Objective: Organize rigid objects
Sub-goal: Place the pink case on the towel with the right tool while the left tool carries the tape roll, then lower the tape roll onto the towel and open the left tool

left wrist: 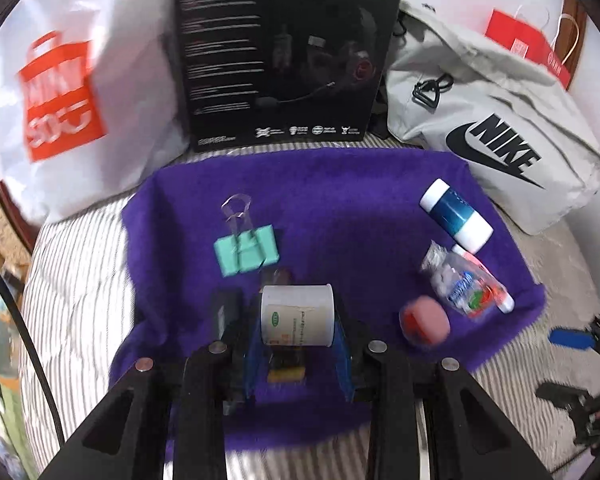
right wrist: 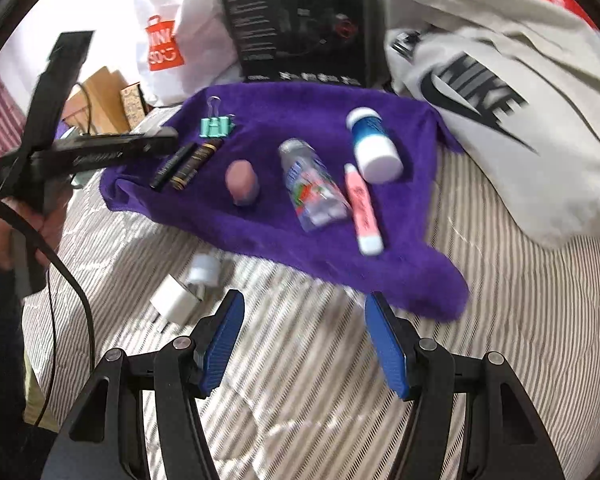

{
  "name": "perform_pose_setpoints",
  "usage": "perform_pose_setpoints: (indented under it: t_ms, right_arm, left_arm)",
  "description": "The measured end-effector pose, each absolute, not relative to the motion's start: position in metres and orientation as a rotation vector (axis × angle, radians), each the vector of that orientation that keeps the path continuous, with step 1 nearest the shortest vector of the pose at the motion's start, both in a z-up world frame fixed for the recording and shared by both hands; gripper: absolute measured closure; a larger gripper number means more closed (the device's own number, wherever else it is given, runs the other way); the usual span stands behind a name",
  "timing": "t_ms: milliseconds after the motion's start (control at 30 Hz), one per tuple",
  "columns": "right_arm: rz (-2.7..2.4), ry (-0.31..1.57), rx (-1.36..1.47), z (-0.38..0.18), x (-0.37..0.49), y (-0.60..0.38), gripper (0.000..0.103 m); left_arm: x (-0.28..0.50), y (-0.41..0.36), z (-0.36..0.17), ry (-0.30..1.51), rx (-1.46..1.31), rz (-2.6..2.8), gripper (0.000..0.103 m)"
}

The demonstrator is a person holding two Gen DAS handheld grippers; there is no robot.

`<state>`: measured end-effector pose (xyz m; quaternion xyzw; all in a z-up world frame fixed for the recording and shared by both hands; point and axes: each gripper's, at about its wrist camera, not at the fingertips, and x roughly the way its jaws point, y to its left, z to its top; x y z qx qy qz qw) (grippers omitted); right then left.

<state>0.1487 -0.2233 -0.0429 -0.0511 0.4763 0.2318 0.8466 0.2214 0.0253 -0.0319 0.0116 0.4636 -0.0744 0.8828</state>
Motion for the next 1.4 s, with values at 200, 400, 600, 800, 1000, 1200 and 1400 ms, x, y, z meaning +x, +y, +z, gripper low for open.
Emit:
perform_pose_setpoints:
  t_ms: [200,400,600,800,1000,1200,1400]
  right_arm:
    - [0.455,1.044,-0.068,-0.053,0.146,-0.242,0.041]
    - [0.446,1.048,-0.045,-0.053,0.148,-0.251,0.041]
    - [0.45,1.057,-0.039,-0.057,0.151,-0.253,0.041]
    - [0.451,1.056,-0.044,-0.058,0.154,-0.251,0.041]
    - [0.465,1.044,-0.052,-0.054,0.149,-0.246,0.04]
    - [0.46,1.041,-0.043,-0.051,0.137,-0.248,0.04]
    - [0.452,1.027,-0.034,-0.045,0.12,-0.25,0.04]
  left_arm:
    - [0.251,0.005,-0.042,0.987,0.064,-0.177,0.074]
    - [0.276,-0.013,-0.058,1.027,0.103,-0.173,0.074]
    - [0.278,-0.019,-0.062,1.027,0.131,-0.162,0.073]
    - [0.274,-0.022,-0.063,1.023,0.149,-0.159,0.073]
    - [0.27,-0.022,-0.063,1.036,0.143,-0.154,0.069]
    - [0.26,-0.021,-0.06,1.039,0.126,-0.152,0.068]
    - [0.235,-0.022,-0.04,1.001,0.129,-0.146,0.068]
